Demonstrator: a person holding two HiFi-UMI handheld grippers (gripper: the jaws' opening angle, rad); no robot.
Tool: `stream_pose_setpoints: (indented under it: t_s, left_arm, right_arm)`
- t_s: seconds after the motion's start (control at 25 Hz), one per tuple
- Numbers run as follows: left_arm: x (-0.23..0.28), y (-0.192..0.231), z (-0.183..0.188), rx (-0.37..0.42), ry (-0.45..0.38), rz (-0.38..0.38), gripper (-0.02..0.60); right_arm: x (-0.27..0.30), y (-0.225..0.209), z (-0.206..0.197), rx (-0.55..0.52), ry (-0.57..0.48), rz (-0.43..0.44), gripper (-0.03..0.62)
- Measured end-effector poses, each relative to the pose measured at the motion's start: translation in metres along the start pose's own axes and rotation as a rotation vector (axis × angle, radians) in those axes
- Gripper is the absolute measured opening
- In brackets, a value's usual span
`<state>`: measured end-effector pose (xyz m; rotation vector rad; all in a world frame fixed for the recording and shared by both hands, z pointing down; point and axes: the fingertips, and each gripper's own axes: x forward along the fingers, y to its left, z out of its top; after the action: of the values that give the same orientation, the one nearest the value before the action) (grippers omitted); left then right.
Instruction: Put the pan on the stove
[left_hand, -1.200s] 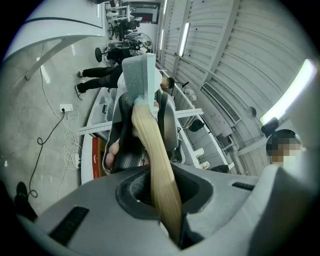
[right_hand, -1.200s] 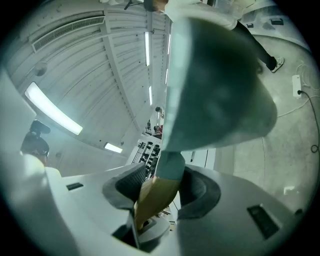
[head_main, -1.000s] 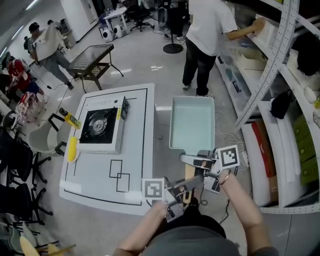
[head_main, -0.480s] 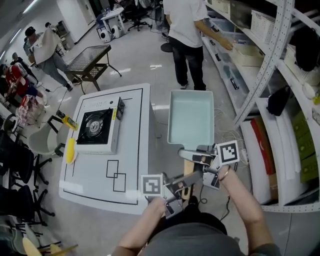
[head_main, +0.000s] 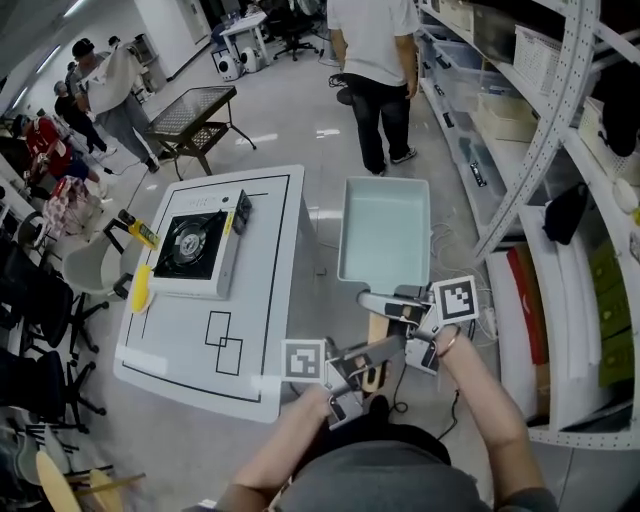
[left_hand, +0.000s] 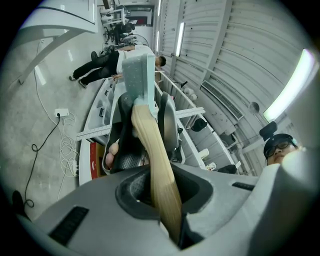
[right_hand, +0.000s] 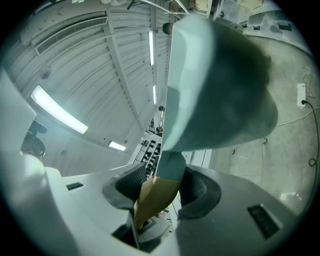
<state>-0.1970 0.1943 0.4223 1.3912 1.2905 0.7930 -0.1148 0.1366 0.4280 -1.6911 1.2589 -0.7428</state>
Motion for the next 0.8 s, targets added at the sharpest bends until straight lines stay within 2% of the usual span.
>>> stream_pose_setpoints:
  t_s: [0.24,0.44,0.6,0.8]
  left_arm:
    - [0.010,0.009,0.015,-0.003,-0.018,0.010,0.041]
    - [0.021,0.021,0.048,0.006,-0.012,0.005,0.041]
    - [0.029,0.036,0.087,-0.010,-0.010,-0.007,0.041]
    - [0.038,0.056,0.156,-0.010,-0.010,-0.016,0.041]
  right_arm:
    - [0.001,-0.011,0.016,0.002,0.008,0.023,0.187]
    - [0.009,-0.028,0.048,-0.015,0.007,0.019,0.186]
    - [0.021,-0.051,0.081,0.006,0.006,0.004,0.186]
    - [0.048,-0.081,0.141,-0.004,0.009,-0.006,0.186]
